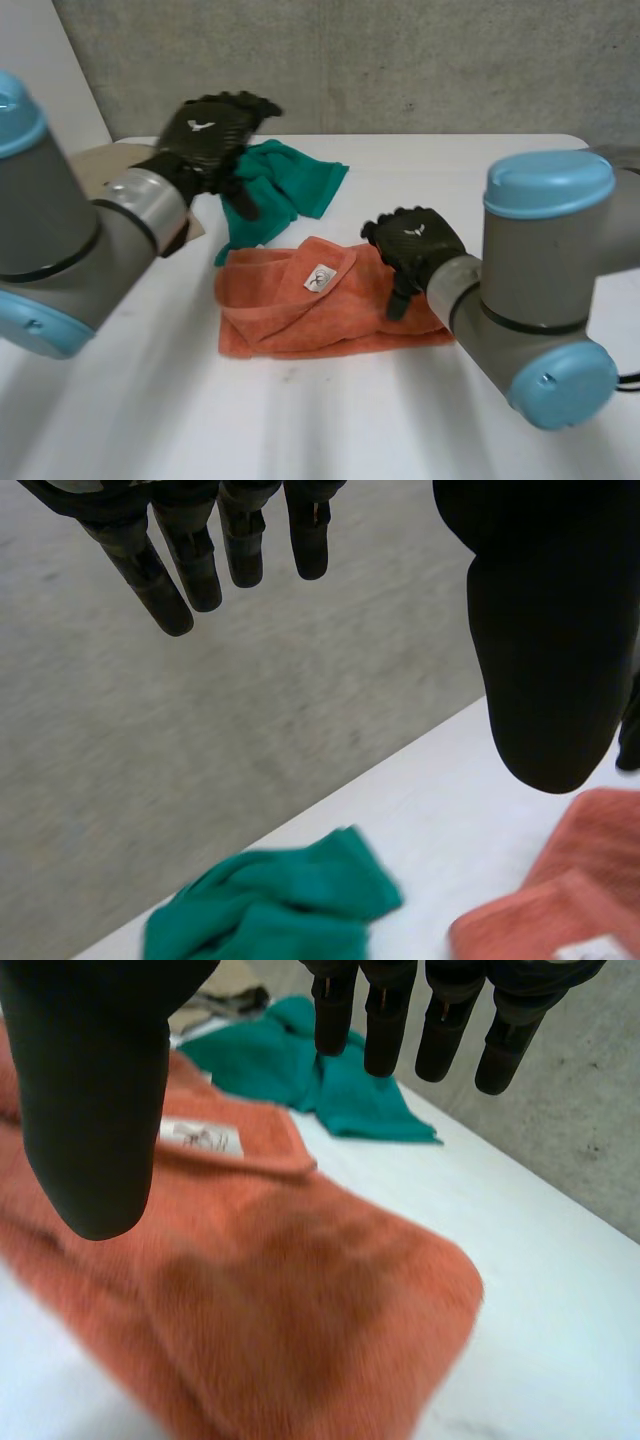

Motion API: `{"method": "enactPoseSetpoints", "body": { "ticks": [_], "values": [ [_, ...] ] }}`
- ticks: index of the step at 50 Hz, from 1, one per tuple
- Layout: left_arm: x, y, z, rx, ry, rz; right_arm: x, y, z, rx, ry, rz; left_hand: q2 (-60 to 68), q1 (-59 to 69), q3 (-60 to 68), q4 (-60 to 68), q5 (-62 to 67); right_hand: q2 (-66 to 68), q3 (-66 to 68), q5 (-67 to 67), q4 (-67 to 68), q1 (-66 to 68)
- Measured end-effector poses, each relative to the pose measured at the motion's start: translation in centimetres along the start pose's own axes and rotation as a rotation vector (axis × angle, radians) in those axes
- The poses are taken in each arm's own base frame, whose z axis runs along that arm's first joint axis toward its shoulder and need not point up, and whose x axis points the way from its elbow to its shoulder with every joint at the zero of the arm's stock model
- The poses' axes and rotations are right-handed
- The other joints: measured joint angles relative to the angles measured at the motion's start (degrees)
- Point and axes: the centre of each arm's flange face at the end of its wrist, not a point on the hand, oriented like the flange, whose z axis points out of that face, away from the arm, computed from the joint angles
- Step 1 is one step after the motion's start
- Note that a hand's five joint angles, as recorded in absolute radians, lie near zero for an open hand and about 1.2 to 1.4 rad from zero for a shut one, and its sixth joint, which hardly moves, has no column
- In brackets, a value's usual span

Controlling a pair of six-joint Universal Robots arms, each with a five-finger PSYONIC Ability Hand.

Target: Fold the laundry.

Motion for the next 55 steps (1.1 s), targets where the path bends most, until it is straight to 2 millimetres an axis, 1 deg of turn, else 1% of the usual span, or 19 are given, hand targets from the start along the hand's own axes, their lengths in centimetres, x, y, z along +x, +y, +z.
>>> {"method": "enactPoseSetpoints", "body": {
  "ticks": [2,4,8,9,11,15,21,26,31,33,38,39,40,42,43,46,47,52,55],
  "values": [
    [2.0,0.3,0.6,-0.009,0.057,0.015,0.3,1.0,-0.8,-0.028,0.012,-0.044,0.0,0.0,0.0,0.0,0.0,1.5,2.0,1.9,1.9,1.7],
    [3.4,1.1,1.1,-0.028,0.095,0.03,0.5,1.8,-1.2,-0.042,0.021,-0.069,0.0,0.0,0.0,0.0,0.0,1.8,2.7,2.7,2.6,2.4],
    [6.2,4.0,2.4,-0.104,0.16,0.077,0.7,3.7,-1.5,-0.045,0.047,-0.11,-0.1,0.0,0.0,0.0,0.0,1.8,2.9,3.1,2.7,2.5],
    [6.5,4.3,2.5,-0.112,0.164,0.081,0.8,3.9,-1.5,-0.044,0.049,-0.114,-0.1,0.0,0.0,0.0,0.0,1.8,2.9,3.1,2.7,2.5],
    [7.7,6.3,3.2,-0.16,0.187,0.105,0.8,4.8,-1.4,-0.032,0.063,-0.128,-0.1,0.0,0.0,0.0,0.0,1.8,2.9,3.1,2.7,2.5],
    [9.1,8.9,4.0,-0.222,0.21,0.126,0.6,5.9,-1.2,-0.014,0.074,-0.139,-0.1,0.0,0.0,0.0,0.0,1.8,2.9,3.1,2.7,2.5],
    [10.0,11.4,4.7,-0.27,0.217,0.14,0.4,6.8,-0.7,-0.006,0.077,-0.142,-0.1,0.0,0.0,0.0,0.0,5.2,6.0,6.0,6.0,5.9],
    [9.4,12.1,5.5,-0.276,0.172,0.155,0.6,7.3,-0.1,-0.01,0.082,-0.143,-0.1,0.0,0.0,0.0,0.0,6.1,6.8,7.2,7.1,7.0],
    [7.7,12.8,6.4,-0.297,0.101,0.195,0.8,7.6,0.7,-0.015,0.09,-0.146,-0.1,0.0,0.0,0.0,0.0,6.5,7.4,7.9,7.7,7.6],
    [6.5,12.9,6.7,-0.308,0.046,0.214,0.8,7.8,0.9,-0.017,0.09,-0.149,-0.1,0.0,0.0,0.0,0.0,7.2,8.1,8.5,8.4,8.3],
    [1.6,12.4,7.3,-0.339,-0.187,0.266,0.8,8.0,1.1,-0.019,0.089,-0.163,-0.1,0.0,0.0,0.0,0.0,11.6,11.9,11.9,12.2,12.2],
    [0.3,12.1,7.3,-0.344,-0.243,0.276,0.8,8.1,1.2,-0.019,0.09,-0.168,-0.1,0.0,0.0,0.0,0.0,12.9,13.1,13.0,13.3,13.3],
    [0.0,12.1,7.3,-0.345,-0.255,0.278,0.8,8.1,1.2,-0.019,0.09,-0.169,-0.1,0.0,0.0,0.0,0.0,13.5,13.4,13.4,13.7,13.7],
    [-2.1,11.5,7.1,-0.352,-0.332,0.292,0.9,8.1,1.3,-0.017,0.093,-0.178,-0.1,0.0,0.0,0.0,0.0,16.7,16.4,16.2,16.5,16.6],
    [-2.5,11.4,6.9,-0.351,-0.339,0.293,0.9,8.1,1.3,-0.016,0.095,-0.179,-0.1,0.0,0.0,0.0,0.0,18.2,18.0,17.5,18.0,18.1],
    [-2.7,10.7,6.4,-0.343,-0.319,0.295,1.1,8.1,1.3,-0.013,0.1,-0.183,-0.1,0.0,0.0,0.0,0.0,24.6,24.4,23.7,24.4,24.3],
    [-2.6,10.6,6.3,-0.34,-0.31,0.295,1.1,8.1,1.3,-0.012,0.102,-0.184,-0.1,0.0,0.0,0.0,0.0,24.8,24.6,23.9,24.4,24.6],
    [-0.5,9.1,5.1,-0.294,-0.201,0.285,1.6,8.1,1.6,0.006,0.123,-0.184,-0.1,0.0,0.0,0.0,0.0,44.8,44.6,44.3,44.9,43.7],
    [0.6,8.4,4.5,-0.265,-0.178,0.277,2.1,8.1,1.7,0.01,0.138,-0.188,-0.1,0.0,0.0,0.0,0.0,51.1,51.1,50.1,51.7,46.6]
  ]
}}
